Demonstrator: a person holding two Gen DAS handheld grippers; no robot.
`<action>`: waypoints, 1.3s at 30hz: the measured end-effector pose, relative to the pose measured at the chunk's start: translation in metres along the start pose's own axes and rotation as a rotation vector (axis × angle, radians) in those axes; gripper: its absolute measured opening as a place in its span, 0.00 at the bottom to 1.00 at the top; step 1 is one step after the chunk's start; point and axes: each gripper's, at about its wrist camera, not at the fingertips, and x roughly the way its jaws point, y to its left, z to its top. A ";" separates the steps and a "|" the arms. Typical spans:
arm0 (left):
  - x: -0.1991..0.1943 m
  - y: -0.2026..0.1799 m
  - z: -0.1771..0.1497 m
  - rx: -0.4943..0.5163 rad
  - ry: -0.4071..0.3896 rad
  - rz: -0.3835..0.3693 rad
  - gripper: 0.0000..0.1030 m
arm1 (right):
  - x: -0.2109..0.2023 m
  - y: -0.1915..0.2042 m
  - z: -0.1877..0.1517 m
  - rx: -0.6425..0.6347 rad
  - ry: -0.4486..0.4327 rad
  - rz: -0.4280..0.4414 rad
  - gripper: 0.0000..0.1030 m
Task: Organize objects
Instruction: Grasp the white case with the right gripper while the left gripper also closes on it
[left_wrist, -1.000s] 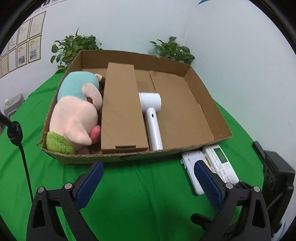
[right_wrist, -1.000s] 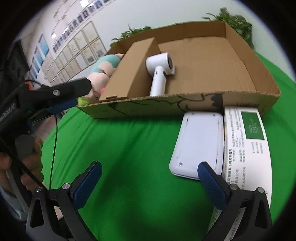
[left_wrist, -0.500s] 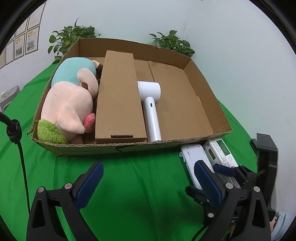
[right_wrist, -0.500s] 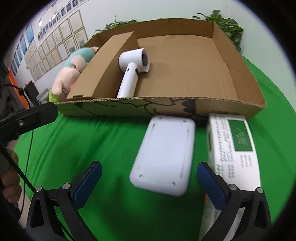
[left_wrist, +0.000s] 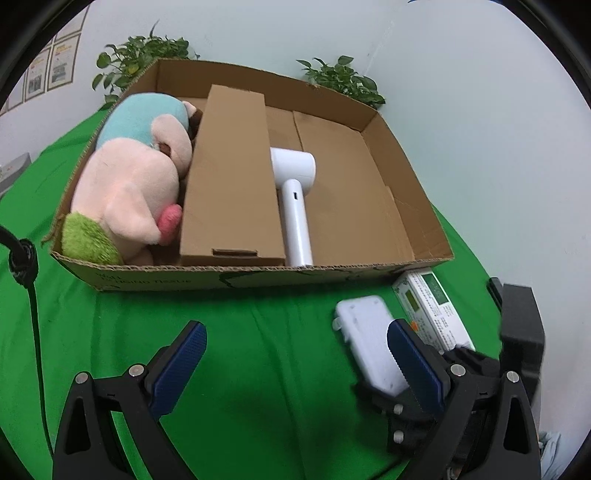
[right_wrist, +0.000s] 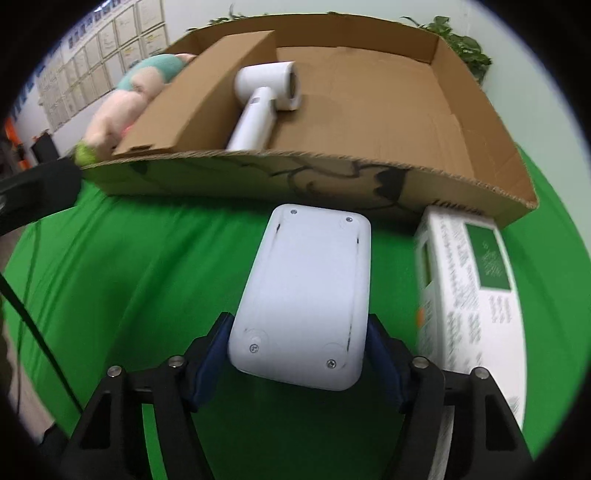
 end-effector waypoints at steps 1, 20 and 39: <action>0.003 0.000 -0.001 -0.005 0.019 -0.027 0.96 | -0.003 0.002 -0.004 0.001 0.001 0.033 0.67; 0.055 0.011 -0.023 -0.215 0.269 -0.423 0.89 | -0.048 -0.002 -0.042 -0.042 -0.104 0.120 0.80; 0.071 0.009 -0.042 -0.259 0.330 -0.443 0.53 | -0.026 0.026 -0.038 -0.022 0.005 0.097 0.77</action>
